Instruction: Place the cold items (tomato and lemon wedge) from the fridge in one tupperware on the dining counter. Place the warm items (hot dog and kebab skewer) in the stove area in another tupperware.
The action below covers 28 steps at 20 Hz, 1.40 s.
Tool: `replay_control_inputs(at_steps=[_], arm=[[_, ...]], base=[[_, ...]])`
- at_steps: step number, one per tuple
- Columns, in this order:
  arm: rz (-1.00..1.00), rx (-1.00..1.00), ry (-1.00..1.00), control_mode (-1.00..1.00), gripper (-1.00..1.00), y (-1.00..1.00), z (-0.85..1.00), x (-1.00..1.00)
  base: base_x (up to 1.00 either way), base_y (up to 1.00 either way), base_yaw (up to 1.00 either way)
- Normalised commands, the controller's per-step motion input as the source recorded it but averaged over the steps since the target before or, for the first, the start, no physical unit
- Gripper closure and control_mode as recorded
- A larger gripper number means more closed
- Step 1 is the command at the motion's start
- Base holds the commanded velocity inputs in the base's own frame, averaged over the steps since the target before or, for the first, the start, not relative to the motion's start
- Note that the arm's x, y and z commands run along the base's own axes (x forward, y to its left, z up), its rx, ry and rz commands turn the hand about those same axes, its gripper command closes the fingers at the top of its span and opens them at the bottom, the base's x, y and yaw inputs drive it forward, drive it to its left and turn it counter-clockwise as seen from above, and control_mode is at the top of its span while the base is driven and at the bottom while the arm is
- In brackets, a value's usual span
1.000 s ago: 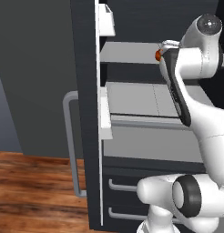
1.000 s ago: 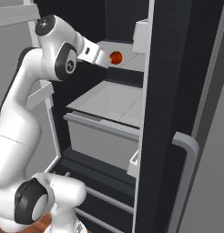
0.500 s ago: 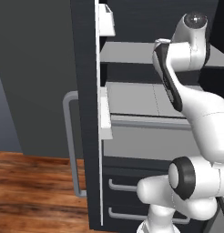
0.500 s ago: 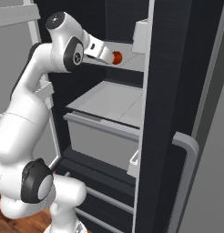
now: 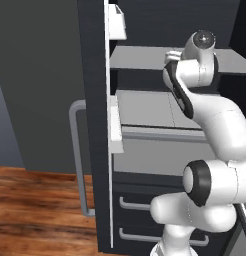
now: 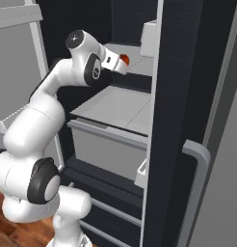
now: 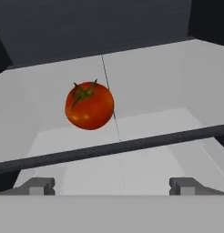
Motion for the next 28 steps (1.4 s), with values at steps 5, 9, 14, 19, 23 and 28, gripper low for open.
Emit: replay_control_inputs(at_steps=[5, 9, 14, 19, 23, 28], arm=[[0.00, 0.03, -0.01, -1.00, -1.00, -0.10, 0.10, 0.38], [0.00, 0.03, -0.07, -1.00, -1.00, 0.00, 0.33, 0.16], [0.00, 0.00, 0.00, -1.00, -1.00, 0.00, 0.02, 0.26], [0.00, 0.00, 0.01, -1.00, -1.00, 0.00, -0.24, 0.51], [0.00, 0.00, 0.00, -1.00, -1.00, -0.01, -0.03, 0.41], [0.00, 0.01, 0.04, -1.00, -1.00, -0.07, -0.05, 0.23]], base=[[0.00, 0.00, 0.00], [0.00, 0.00, 0.00], [0.00, 0.00, 0.00], [0.00, 0.00, 0.00], [0.00, 0.00, 0.00], [0.00, 0.00, 0.00]])
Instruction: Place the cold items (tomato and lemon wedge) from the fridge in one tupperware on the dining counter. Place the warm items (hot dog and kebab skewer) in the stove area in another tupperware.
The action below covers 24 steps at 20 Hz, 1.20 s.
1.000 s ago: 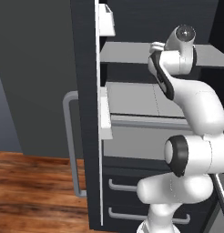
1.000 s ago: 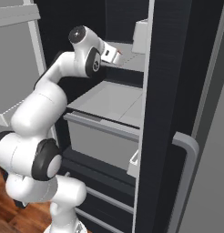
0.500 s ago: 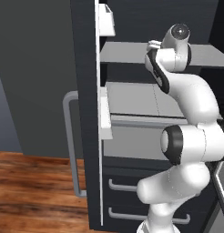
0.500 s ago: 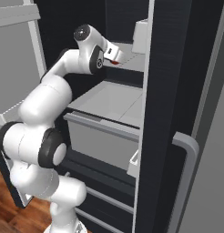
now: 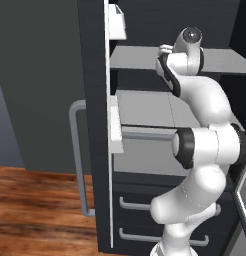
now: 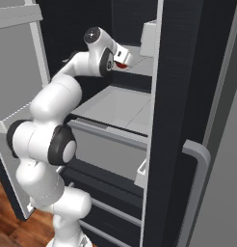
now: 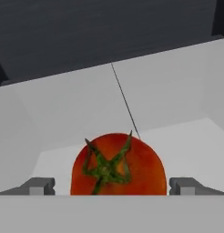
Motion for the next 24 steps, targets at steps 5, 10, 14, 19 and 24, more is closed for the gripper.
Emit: replay_control_inputs(at_steps=[5, 10, 14, 19, 24], arm=[[-0.01, 0.04, 0.13, -1.00, -1.00, -0.26, -0.26, 0.05], [0.00, 0.01, 0.02, -1.00, -1.00, -0.23, -0.34, 0.23], [0.00, 0.00, -0.12, -1.00, 1.00, -0.01, -0.44, 0.20], [0.00, -0.04, -0.38, -1.00, 1.00, 0.00, -0.85, 0.00], [0.00, -0.04, -0.51, -1.00, 1.00, 0.00, -0.86, -0.01]], base=[[0.00, 0.00, 0.00], [0.00, 0.00, 0.00], [0.00, 0.00, 0.00], [0.00, 0.00, 0.00], [0.00, 0.00, 0.00]])
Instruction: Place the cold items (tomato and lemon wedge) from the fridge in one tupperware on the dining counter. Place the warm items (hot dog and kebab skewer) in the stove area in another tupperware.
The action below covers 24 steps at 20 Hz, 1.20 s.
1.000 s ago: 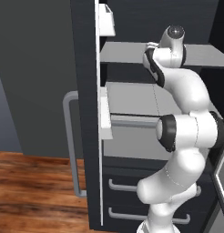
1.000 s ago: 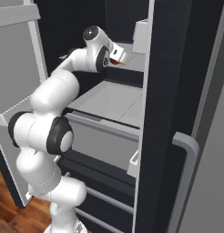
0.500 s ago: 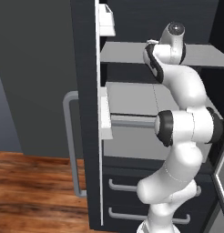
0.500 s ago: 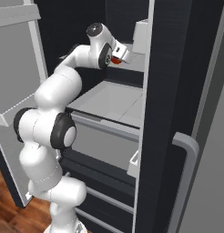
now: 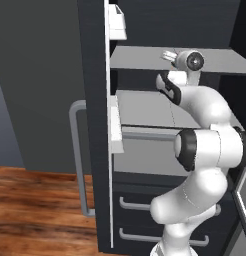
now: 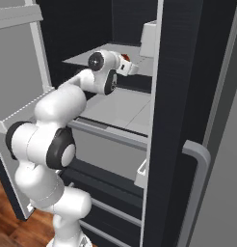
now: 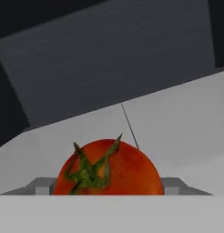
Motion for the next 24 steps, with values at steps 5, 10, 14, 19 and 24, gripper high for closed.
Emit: replay_control_inputs(at_steps=[5, 10, 14, 19, 24], arm=[[0.07, 0.11, 0.03, -1.00, 1.00, 0.00, 0.43, -0.04], [0.26, 0.15, 0.31, -1.00, 1.00, 0.00, 0.93, -0.80], [0.19, 0.16, 0.28, -1.00, 1.00, 0.00, 0.24, -1.00], [-0.10, 0.05, 0.04, -1.00, 1.00, 0.12, -0.36, -1.00], [-0.24, -0.02, 0.34, -1.00, 1.00, 0.53, -0.70, -1.00]], base=[[0.00, 0.00, 0.00], [0.00, 0.00, 0.00], [0.00, 0.00, 0.00], [0.00, 0.00, 0.00], [0.00, 0.00, 0.00]])
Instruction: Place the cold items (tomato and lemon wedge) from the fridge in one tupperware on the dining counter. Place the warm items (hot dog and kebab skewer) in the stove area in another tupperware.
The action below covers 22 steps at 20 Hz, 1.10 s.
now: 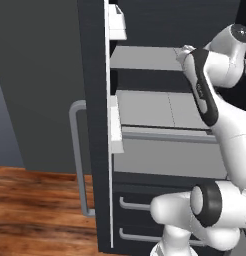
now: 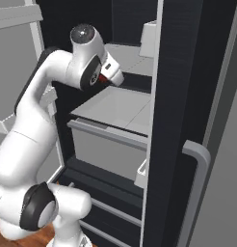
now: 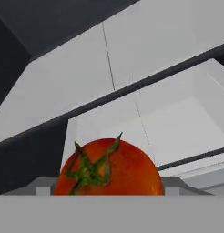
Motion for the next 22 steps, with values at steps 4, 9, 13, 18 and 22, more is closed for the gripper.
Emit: replay_control_inputs(at_steps=[4, 9, 13, 18, 22], arm=[[-0.20, -0.01, 0.41, -1.00, 1.00, 0.52, -0.82, -1.00], [-0.13, -0.02, 0.24, -1.00, 1.00, 0.25, -0.99, -1.00], [-0.01, -0.02, -0.12, -1.00, 1.00, -0.08, -1.00, -1.00], [0.00, -0.03, -0.03, -1.00, 1.00, 0.00, -0.99, -0.45], [0.00, 0.00, -0.16, -1.00, 1.00, 0.00, -0.67, -0.37]], base=[[0.00, 0.00, 0.00], [0.00, 0.00, 0.00], [0.00, 0.00, 0.00], [0.00, 0.00, 0.00], [0.00, 0.00, 0.00]])
